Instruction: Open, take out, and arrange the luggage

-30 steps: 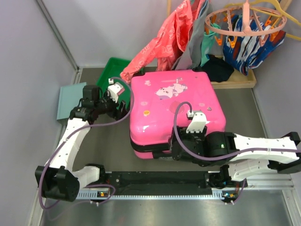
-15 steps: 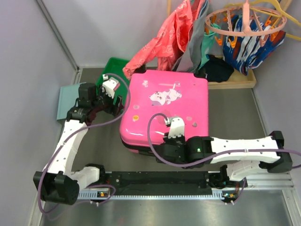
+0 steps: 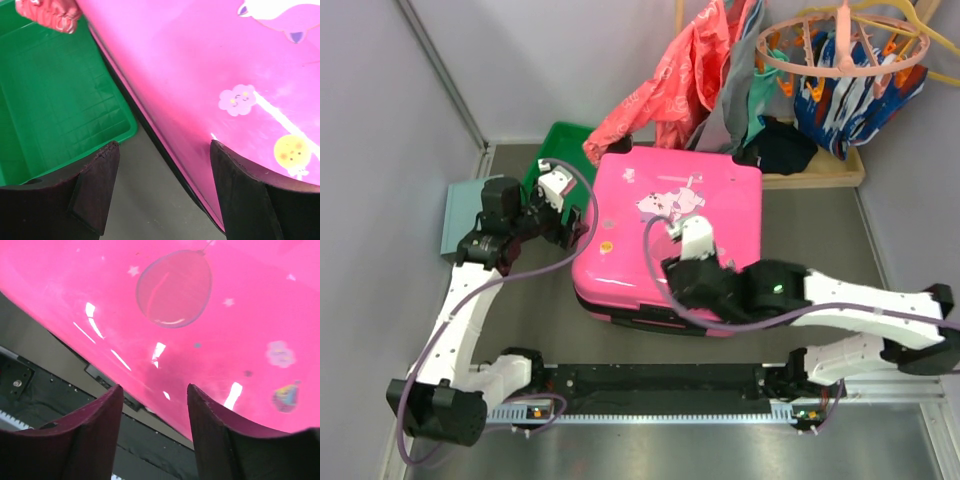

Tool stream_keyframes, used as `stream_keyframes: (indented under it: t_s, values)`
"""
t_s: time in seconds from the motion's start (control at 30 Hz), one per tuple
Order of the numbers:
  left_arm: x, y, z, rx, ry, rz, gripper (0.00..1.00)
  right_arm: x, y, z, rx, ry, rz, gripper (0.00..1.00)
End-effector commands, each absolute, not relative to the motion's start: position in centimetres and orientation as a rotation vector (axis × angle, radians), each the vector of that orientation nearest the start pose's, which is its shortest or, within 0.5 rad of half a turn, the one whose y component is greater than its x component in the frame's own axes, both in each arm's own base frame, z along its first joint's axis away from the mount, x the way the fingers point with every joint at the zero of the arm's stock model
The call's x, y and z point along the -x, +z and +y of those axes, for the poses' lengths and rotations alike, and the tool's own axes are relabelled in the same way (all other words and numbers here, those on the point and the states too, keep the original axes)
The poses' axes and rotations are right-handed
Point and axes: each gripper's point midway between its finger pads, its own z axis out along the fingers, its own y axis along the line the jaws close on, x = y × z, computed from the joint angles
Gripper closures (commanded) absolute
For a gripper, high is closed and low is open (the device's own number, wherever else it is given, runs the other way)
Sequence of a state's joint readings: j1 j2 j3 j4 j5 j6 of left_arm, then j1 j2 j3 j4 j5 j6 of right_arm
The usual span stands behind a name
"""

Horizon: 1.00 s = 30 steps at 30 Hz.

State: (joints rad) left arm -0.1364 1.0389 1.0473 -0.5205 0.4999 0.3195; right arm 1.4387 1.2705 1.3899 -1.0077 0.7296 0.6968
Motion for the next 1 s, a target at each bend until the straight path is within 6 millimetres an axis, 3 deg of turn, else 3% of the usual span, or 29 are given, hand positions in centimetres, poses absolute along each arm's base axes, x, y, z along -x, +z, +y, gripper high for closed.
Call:
stream_keyframes:
  t_s: [0.0, 0.03, 0.07, 0.1, 0.17, 0.2, 0.27, 0.3, 0.33, 0.4, 0.43, 0.5, 0.53, 0.6, 0.63, 0.73, 0.8, 0.83, 0.9, 0.97]
  values:
    - [-29.2, 27.6, -12.7, -0.817, -0.467, 1.823, 0.22, -15.2, 32.7, 22.4, 0.496, 0.456, 2.081, 0.45]
    - [-29.1, 27.5, -12.8, -0.819, -0.473, 1.829, 0.22, -15.4, 33.9, 20.6, 0.469, 0.490, 2.059, 0.46]
    - [-29.0, 27.6, -12.9, -0.828, -0.476, 1.822, 0.22, -17.5, 34.9, 18.0, 0.337, 0.449, 2.048, 0.46]
    - [-29.0, 27.5, -12.9, -0.829, -0.483, 1.829, 0.21, -18.1, 35.9, 16.2, 0.278, 0.448, 2.022, 0.48]
    - [-28.8, 27.5, -13.0, -0.839, -0.489, 1.829, 0.21, -19.2, 35.9, 14.9, 0.272, 0.458, 2.034, 0.50]
    - [-28.7, 27.4, -13.0, -0.842, -0.493, 1.833, 0.21, -21.0, 35.5, 12.5, 0.163, 0.402, 2.062, 0.50]
    - [-28.6, 27.5, -12.9, -0.852, -0.485, 1.832, 0.21, -22.2, 33.2, 11.8, 0.178, 0.404, 2.179, 0.52]
    - [-28.5, 27.6, -12.9, -0.859, -0.483, 1.830, 0.21, -23.8, 32.4, 9.3, 0.075, 0.352, 2.215, 0.55]
    - [-28.3, 27.4, -12.9, -0.868, -0.486, 1.838, 0.21, -24.2, 30.9, 9.0, 0.087, 0.381, 2.272, 0.63]
    - [-27.9, 27.6, -12.9, -0.891, -0.481, 1.825, 0.21, -25.3, 30.2, 7.0, 0.006, 0.394, 2.250, 0.64]
    - [-27.6, 27.6, -13.1, -0.901, -0.489, 1.820, 0.21, -25.3, 28.8, 5.5, -0.078, 0.417, 2.261, 0.64]
    - [-27.3, 27.5, -13.2, -0.907, -0.499, 1.815, 0.21, -25.0, 29.1, 3.8, -0.157, 0.431, 2.170, 0.62]
    - [-27.3, 27.4, -13.3, -0.912, -0.508, 1.814, 0.21, -24.7, 27.3, 3.0, -0.226, 0.458, 2.183, 0.61]
    - [-27.3, 27.2, -13.4, -0.920, -0.511, 1.810, 0.21, -24.3, 26.3, 2.8, -0.235, 0.469, 2.167, 0.61]
    - [-27.4, 27.2, -13.5, -0.922, -0.513, 1.807, 0.21, -23.9, 24.4, 3.0, -0.222, 0.481, 2.210, 0.61]
    - [-27.6, 26.8, -13.5, -0.937, -0.507, 1.805, 0.21, -22.8, 21.6, 3.3, -0.234, 0.502, 2.294, 0.60]
    - [-27.8, 26.6, -13.5, -0.936, -0.504, 1.806, 0.21, -21.9, 20.9, 4.2, -0.269, 0.563, 2.313, 0.59]
    - [-27.9, 26.5, -13.5, -0.934, -0.507, 1.807, 0.21, -21.1, 19.7, 4.5, -0.320, 0.587, 2.349, 0.57]
    - [-28.1, 26.7, -13.6, -0.925, -0.507, 1.792, 0.21, -20.1, 19.1, 5.0, -0.462, 0.635, 2.330, 0.55]
    - [-28.1, 26.5, -13.8, -0.913, -0.522, 1.788, 0.21, -19.1, 16.8, 5.4, -0.610, 0.667, 2.351, 0.52]
